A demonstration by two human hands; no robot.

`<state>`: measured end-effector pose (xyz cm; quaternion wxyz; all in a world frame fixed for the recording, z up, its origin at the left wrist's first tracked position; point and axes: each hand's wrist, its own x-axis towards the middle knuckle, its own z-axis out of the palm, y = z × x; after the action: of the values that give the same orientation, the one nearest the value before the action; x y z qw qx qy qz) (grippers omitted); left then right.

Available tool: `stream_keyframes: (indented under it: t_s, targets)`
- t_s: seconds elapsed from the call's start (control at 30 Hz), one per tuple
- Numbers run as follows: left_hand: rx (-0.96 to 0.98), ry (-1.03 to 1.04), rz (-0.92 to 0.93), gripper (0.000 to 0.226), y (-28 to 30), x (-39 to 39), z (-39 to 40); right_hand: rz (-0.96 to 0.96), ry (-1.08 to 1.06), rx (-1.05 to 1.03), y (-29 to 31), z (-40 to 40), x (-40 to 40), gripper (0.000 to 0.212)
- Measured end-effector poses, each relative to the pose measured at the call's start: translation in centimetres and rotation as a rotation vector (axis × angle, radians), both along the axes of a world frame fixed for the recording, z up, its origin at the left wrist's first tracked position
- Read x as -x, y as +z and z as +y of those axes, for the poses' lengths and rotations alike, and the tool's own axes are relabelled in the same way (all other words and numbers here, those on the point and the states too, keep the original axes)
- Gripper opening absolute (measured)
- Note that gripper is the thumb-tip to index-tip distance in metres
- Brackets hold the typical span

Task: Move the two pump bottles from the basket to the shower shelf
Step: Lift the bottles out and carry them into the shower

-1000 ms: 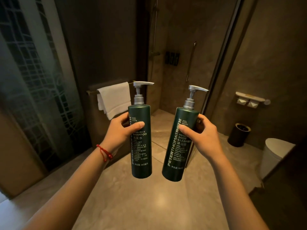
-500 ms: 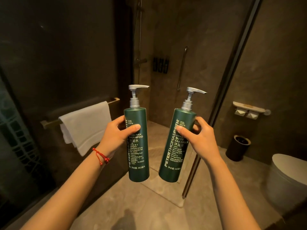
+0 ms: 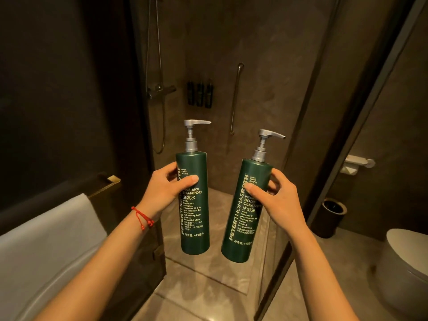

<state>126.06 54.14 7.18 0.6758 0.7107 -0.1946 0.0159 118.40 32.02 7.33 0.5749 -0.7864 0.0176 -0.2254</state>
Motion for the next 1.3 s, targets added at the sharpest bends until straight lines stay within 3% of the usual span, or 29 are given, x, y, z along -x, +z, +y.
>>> stream_keyframes:
  t_s: [0.17,0.37,0.7,0.9,1.3]
  targets:
    - [-0.042,-0.03,-0.031,0.024,-0.1,-10.8,-4.9,0.0,-0.018,-0.005,0.1,-4.5,-10.1,0.063]
    - [-0.014,-0.103,-0.023,0.047,0.7,-22.4,-10.2,0.024,-0.034,-0.013,0.9,-9.2,-21.0,0.059]
    - [0.003,-0.209,-0.034,0.041,-1.3,-42.4,-19.7,0.018,-0.199,-0.032,-0.7,-17.8,-37.8,0.061]
    - [-0.002,-0.259,-0.094,0.041,0.8,-55.7,-24.9,-0.001,-0.241,-0.006,1.0,-22.7,-50.7,0.062]
    - [0.021,-0.119,-0.122,0.043,3.2,-74.9,-27.4,-0.051,-0.127,0.032,3.8,-27.9,-72.8,0.058]
